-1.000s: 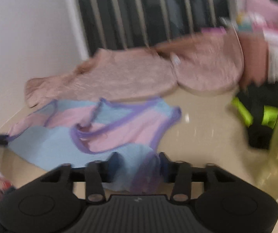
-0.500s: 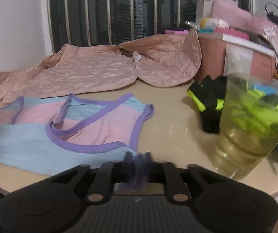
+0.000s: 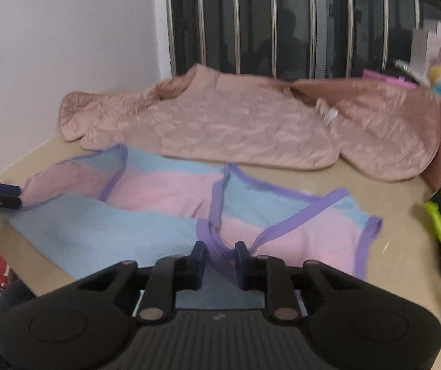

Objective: Fold clothes

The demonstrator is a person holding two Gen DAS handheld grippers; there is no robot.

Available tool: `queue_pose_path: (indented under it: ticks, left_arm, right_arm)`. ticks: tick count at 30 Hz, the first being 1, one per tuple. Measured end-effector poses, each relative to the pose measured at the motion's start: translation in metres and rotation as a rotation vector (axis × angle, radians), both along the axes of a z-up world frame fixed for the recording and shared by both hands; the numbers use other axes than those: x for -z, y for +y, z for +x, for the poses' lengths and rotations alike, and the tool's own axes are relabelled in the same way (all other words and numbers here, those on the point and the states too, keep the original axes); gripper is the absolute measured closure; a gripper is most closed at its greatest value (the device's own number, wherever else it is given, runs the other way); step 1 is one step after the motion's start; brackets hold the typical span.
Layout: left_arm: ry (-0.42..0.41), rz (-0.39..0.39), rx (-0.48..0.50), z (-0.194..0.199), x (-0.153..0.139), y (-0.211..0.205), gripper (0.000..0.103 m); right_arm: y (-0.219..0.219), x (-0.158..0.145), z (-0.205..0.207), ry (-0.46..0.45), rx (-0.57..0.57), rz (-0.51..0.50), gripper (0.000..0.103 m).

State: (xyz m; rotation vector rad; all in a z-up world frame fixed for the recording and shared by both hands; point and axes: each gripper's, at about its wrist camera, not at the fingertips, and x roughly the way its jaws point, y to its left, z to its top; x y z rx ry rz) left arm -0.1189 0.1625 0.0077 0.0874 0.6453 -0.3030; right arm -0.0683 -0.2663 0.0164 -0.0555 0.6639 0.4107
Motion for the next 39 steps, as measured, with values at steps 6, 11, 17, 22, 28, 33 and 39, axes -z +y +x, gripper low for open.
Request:
queue_pose_path:
  ticks: [6,11,17,22,28,33,39]
  left_arm:
    - [0.044,-0.019,-0.051,-0.006,-0.008,-0.003,0.059]
    - [0.017,-0.145,-0.063,0.051,-0.054,-0.007,0.049]
    - [0.026,-0.06,0.08,0.166,-0.044,-0.058,0.029]
    - [0.151,-0.031,0.032,0.207,-0.014,-0.072,0.026]
    - [0.126,-0.002,0.039,0.197,-0.008,-0.078,0.049]
    - [0.159,-0.041,0.056,0.192,-0.009,-0.08,0.1]
    - [0.058,-0.107,0.024,0.174,-0.017,-0.074,0.101]
  right_arm:
    - [-0.009,0.003,-0.011,0.009,0.011,-0.023,0.086]
    - [-0.021,-0.034,0.008,-0.038,-0.036,0.068,0.068]
    - [-0.003,-0.04,0.114,0.038,-0.127,0.085,0.055]
    - [0.017,-0.02,0.161,0.136,-0.126,0.035,0.057]
    - [0.018,-0.003,0.162,0.15,-0.131,0.024,0.096]
    - [0.019,-0.009,0.143,0.064,-0.134,0.008,0.097]
    - [0.002,-0.023,0.129,-0.012,-0.115,0.096,0.098]
